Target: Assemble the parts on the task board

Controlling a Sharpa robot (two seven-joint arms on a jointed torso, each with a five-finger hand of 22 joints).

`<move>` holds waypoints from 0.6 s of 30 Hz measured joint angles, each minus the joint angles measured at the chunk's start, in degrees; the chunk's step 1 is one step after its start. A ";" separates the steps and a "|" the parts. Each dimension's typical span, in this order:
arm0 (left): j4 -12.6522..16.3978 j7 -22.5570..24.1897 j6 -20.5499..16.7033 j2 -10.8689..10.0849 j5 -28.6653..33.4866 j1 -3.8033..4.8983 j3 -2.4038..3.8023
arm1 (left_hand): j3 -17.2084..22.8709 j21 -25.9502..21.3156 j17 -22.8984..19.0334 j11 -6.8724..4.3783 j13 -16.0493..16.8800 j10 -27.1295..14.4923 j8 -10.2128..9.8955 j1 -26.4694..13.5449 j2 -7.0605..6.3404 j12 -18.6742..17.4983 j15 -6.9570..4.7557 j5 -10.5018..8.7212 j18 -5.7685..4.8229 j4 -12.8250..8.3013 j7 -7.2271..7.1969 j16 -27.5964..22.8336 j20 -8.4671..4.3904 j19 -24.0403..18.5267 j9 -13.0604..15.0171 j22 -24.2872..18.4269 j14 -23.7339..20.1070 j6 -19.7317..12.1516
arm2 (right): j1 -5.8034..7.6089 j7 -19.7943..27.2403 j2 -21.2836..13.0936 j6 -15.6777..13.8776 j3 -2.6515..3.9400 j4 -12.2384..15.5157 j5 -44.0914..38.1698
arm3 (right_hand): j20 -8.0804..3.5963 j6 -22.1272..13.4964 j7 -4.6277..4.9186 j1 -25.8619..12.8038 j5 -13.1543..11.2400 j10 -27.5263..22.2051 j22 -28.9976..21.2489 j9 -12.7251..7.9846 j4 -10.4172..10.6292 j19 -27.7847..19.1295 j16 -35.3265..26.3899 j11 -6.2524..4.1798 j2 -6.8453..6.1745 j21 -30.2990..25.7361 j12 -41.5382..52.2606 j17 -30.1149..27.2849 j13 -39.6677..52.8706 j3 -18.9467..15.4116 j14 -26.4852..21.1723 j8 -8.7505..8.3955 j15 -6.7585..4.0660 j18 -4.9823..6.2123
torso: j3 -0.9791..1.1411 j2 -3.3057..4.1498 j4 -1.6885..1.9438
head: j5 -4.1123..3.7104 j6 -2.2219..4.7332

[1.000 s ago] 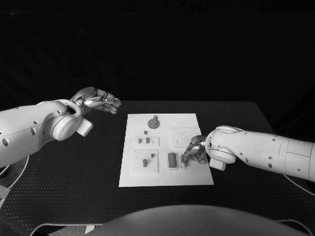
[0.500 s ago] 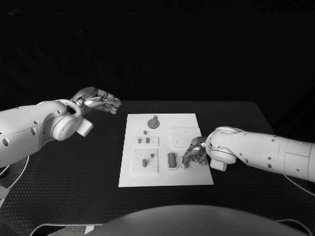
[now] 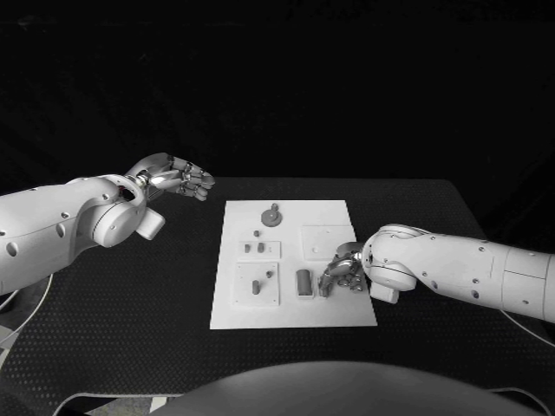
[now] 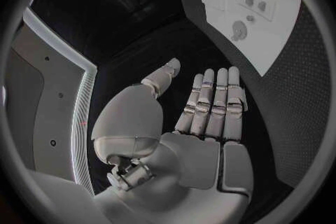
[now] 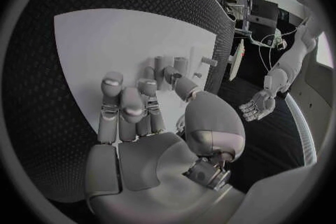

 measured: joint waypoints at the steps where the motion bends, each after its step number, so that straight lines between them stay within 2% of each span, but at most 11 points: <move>1: 0.00 0.00 0.01 0.00 0.00 0.00 0.00 | 0.00 0.00 0.04 0.00 0.00 0.00 0.00 0.00 0.00 0.00 0.00 0.00 0.00 0.00 0.00 0.00 0.00 0.00 0.00 0.00 0.00 0.00 | 0.00 0.03 0.02 -0.18 0.00 0.00 -0.03 | 0.00 0.02 0.02 -0.16 0.01 0.00 0.00 0.01 0.17 0.00 0.00 0.00 -0.16 0.00 0.00 0.00 0.00 0.17 0.01 0.00 0.01 0.00 | 0.01 0.00 0.01 | 0.01 0.00; 18: -0.06 -0.06 0.15 0.02 0.00 0.00 0.00 | 0.00 0.00 0.05 0.00 0.01 0.00 0.00 0.00 0.00 0.00 0.00 0.00 -0.06 0.00 0.00 0.00 0.00 0.00 -0.05 0.00 0.00 0.00 | -0.02 0.66 0.09 -1.71 0.00 -0.08 -0.89 | -0.22 0.40 0.02 -0.20 0.09 0.00 0.00 -0.16 0.21 0.24 0.00 0.01 -0.21 0.00 0.00 0.00 0.00 0.25 0.05 0.00 -0.28 0.02 | 0.04 0.01 0.00 | 0.00 0.00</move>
